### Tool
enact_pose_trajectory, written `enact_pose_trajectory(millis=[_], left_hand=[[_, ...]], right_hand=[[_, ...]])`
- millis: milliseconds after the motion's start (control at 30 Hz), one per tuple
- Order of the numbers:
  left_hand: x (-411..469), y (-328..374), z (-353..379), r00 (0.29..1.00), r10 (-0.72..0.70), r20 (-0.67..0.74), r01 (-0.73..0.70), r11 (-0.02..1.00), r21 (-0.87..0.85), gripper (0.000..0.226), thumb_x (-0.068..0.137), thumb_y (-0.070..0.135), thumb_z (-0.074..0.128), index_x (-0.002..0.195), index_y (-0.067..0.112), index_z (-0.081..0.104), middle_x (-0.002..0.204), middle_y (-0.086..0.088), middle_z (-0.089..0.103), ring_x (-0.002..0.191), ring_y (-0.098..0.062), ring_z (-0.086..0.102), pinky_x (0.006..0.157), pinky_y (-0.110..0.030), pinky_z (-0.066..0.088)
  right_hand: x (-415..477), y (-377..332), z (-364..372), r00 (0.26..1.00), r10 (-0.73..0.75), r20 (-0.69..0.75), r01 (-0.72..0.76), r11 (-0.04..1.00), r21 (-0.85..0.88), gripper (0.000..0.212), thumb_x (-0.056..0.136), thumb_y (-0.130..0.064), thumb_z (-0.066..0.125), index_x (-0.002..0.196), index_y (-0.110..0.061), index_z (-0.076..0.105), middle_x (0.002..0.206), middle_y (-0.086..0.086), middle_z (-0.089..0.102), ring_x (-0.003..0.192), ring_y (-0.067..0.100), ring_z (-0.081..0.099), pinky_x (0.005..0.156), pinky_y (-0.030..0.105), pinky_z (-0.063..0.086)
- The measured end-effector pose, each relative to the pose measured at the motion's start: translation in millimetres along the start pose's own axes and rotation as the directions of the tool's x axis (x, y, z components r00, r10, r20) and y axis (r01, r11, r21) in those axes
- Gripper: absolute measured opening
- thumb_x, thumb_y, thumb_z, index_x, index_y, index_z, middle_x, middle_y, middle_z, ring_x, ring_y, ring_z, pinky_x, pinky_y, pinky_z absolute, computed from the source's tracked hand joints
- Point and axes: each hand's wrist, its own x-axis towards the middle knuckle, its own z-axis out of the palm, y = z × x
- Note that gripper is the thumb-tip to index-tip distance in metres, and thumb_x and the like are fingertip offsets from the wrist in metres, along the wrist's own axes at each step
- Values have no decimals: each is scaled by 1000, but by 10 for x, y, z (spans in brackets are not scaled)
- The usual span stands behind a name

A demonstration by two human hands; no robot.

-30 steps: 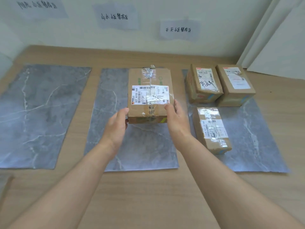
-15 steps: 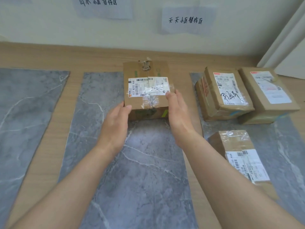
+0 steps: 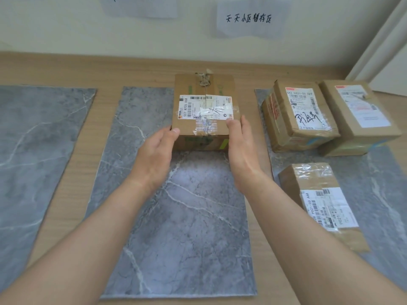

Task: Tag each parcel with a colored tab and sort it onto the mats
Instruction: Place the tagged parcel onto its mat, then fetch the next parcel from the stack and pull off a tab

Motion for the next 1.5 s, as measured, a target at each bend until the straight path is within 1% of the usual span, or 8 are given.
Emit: enact_pose_trajectory(millis=[133, 267, 400, 633, 833, 1133, 1300, 1500], left_hand=[[-150, 89, -74, 992, -108, -59, 104, 992, -70, 90, 74, 74, 38, 153, 30, 37, 156, 14, 38, 144, -8, 35, 122, -42, 24], [-467, 323, -131, 990, -125, -59, 113, 977, -183, 82, 80, 70, 37, 153, 33, 35, 156, 16, 37, 145, -10, 32, 123, -44, 22], [-913, 647, -178, 991, -120, -64, 102, 967, -234, 91, 69, 77, 37, 150, 37, 39, 155, 18, 38, 144, -8, 32, 123, -41, 22], [-1922, 1256, -346, 994, -27, -105, -4, 958, -286, 91, 65, 76, 41, 147, 38, 43, 153, 18, 41, 143, -8, 35, 123, -42, 22], [-3052, 1706, -610, 986, 36, -164, -83, 953, -291, 95, 65, 79, 40, 150, 36, 41, 156, 18, 38, 145, -6, 32, 124, -41, 19], [-4727, 2063, -1173, 976, 80, -204, -140, 945, -297, 89, 70, 79, 38, 149, 38, 41, 154, 15, 40, 144, -9, 33, 123, -42, 20], [-5631, 2011, -1622, 975, 144, -168, -193, 922, -335, 63, 100, 59, 32, 154, 28, 34, 159, 8, 34, 146, -11, 31, 123, -38, 20], [-6533, 1760, -2192, 974, 132, -184, -186, 931, -313, 80, 81, 72, 35, 153, 36, 35, 159, 11, 35, 146, -10, 30, 124, -42, 19]], right_hand=[[-218, -127, -66, 995, -6, -95, 5, 1000, -6, 68, 101, -57, 38, 162, -38, 16, 167, -12, 23, 153, 14, 22, 112, 35, 22], [-593, -248, -116, 992, -32, -125, 33, 999, 4, 60, 105, -51, 36, 162, -33, 24, 165, -13, 27, 151, 10, 25, 103, 25, 19], [-1046, -437, -132, 994, -36, -105, 44, 996, 75, 54, 103, -51, 40, 153, -31, 42, 149, -15, 47, 136, 6, 40, 103, 29, 29], [-2057, -877, -367, 994, -106, -41, 110, 988, 106, 52, 101, -51, 40, 149, -30, 48, 122, -24, 56, 120, 5, 45, 107, 34, 35], [-3157, -1196, -542, 982, -181, 61, 173, 978, 113, 21, 105, -46, 40, 116, -37, 54, 90, -29, 49, 88, -8, 47, 75, 17, 34], [-5008, -1381, -363, 964, -237, 125, 207, 955, 213, 32, 102, -48, 45, 114, -25, 63, 101, -15, 61, 99, 8, 56, 77, 26, 39], [-6018, -1327, -217, 950, -294, 104, 270, 942, 200, 25, 103, -47, 45, 97, -28, 60, 89, -13, 54, 90, 10, 53, 73, 26, 38], [-6979, -1117, 70, 945, -289, 156, 255, 945, 206, 23, 103, -45, 43, 94, -33, 60, 99, -8, 63, 93, 11, 58, 71, 26, 41]])
